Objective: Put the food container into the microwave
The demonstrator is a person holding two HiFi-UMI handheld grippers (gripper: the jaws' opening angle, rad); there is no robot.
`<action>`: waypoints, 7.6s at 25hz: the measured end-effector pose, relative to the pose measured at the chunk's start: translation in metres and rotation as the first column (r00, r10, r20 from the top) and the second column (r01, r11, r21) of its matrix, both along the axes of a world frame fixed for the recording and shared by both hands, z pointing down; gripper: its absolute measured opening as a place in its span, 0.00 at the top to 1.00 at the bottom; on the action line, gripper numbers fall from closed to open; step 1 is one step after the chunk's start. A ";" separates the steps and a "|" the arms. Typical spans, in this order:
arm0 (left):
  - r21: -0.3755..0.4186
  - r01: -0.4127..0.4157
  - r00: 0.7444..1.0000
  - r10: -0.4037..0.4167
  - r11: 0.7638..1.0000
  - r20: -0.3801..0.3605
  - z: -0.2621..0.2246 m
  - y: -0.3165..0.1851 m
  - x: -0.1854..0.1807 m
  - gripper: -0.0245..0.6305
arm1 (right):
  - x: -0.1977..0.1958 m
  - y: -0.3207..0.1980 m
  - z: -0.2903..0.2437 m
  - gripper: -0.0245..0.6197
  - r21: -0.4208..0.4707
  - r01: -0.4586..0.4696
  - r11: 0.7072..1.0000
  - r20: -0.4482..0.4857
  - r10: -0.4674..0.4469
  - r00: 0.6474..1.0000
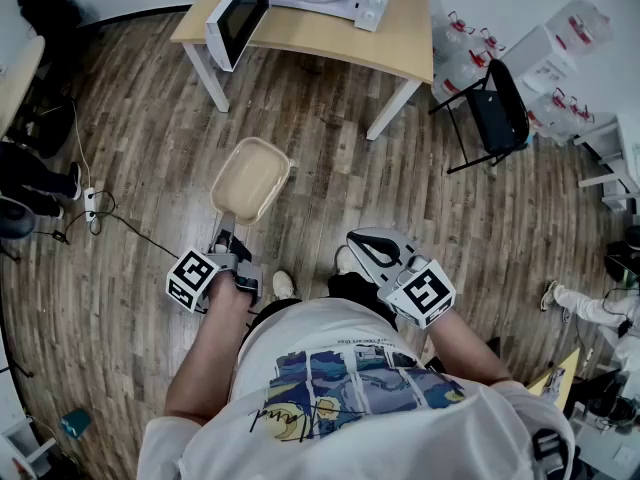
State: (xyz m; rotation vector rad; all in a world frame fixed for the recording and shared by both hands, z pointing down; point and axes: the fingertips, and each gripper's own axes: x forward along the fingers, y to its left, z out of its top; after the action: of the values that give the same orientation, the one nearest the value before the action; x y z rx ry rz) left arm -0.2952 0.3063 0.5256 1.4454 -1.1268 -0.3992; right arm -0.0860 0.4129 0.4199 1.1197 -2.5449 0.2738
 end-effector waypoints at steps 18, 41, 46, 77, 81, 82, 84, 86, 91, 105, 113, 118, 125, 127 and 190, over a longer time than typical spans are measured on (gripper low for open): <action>0.011 -0.067 0.997 0.066 0.998 0.029 0.003 -0.113 0.108 0.90 | 0.110 -0.081 -0.007 0.92 0.036 -0.071 0.997 0.017 0.070 0.997; 0.045 0.021 1.000 -0.021 0.999 -0.005 0.001 -0.334 0.193 0.90 | 0.187 -0.278 0.005 0.94 0.021 -0.035 0.999 0.047 0.034 0.998; 0.041 -0.022 0.999 0.023 0.999 -0.028 0.003 -0.407 0.205 0.90 | 0.184 -0.334 -0.009 0.94 0.024 -0.083 0.996 0.002 0.083 0.997; -0.021 0.195 0.980 -0.194 0.981 0.044 0.057 -0.687 0.309 0.90 | 0.355 -0.553 -0.004 0.86 -0.017 -0.063 0.998 -0.029 0.062 0.998; -0.022 0.228 0.973 -0.227 0.973 0.046 0.064 -0.711 0.321 0.90 | 0.385 -0.565 -0.003 0.86 -0.016 -0.070 0.997 -0.040 0.069 0.997; -0.026 0.236 0.971 -0.235 0.971 0.046 0.066 -0.716 0.324 0.90 | 0.392 -0.568 -0.003 0.86 -0.015 -0.075 0.997 -0.040 0.074 0.996; -0.031 0.248 0.968 -0.247 0.968 0.044 0.069 -0.724 0.329 0.90 | 0.403 -0.573 -0.003 0.86 -0.013 -0.081 0.997 -0.040 0.081 0.996; -0.034 0.257 0.966 -0.256 0.966 0.038 0.071 -0.732 0.334 0.90 | 0.413 -0.578 -0.003 0.86 -0.012 -0.083 0.996 -0.038 0.082 0.996; -0.050 0.285 0.958 -0.282 0.957 0.046 0.075 -0.746 0.344 0.90 | 0.430 -0.588 -0.002 0.86 -0.020 -0.084 0.996 -0.032 0.084 0.996; -0.036 0.271 0.962 -0.270 0.962 0.031 0.077 -0.759 0.360 0.87 | 0.451 -0.593 0.006 0.86 -0.033 -0.079 0.996 -0.007 0.078 0.997; 0.006 0.243 0.969 -0.243 0.970 0.048 0.070 -0.745 0.359 0.80 | 0.444 -0.592 0.007 0.87 -0.034 -0.043 0.998 0.011 0.044 0.999; 0.023 0.203 0.978 -0.203 0.979 0.036 0.068 -0.735 0.361 0.79 | 0.431 -0.592 0.007 0.87 -0.029 -0.012 1.000 0.018 0.013 1.000; 0.015 0.162 0.986 -0.163 0.987 0.035 0.075 -0.728 0.363 0.73 | 0.415 -0.581 0.006 0.87 -0.028 0.011 1.000 0.013 -0.011 1.000; 0.013 0.158 0.987 -0.158 0.987 0.036 0.076 -0.725 0.362 0.72 | 0.414 -0.578 0.006 0.87 -0.028 0.007 1.000 0.007 -0.006 1.000; 0.282 -0.823 0.536 0.507 0.494 0.675 -0.050 -0.394 0.250 0.95 | 0.149 -0.433 0.000 0.95 -0.011 -0.066 0.998 -0.015 0.066 0.998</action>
State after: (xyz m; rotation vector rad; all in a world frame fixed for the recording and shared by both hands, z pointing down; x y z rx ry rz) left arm -0.0448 -0.0873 0.4757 2.5415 -0.6885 0.3160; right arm 0.0634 -0.0201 0.4202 1.1981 -2.4933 0.2954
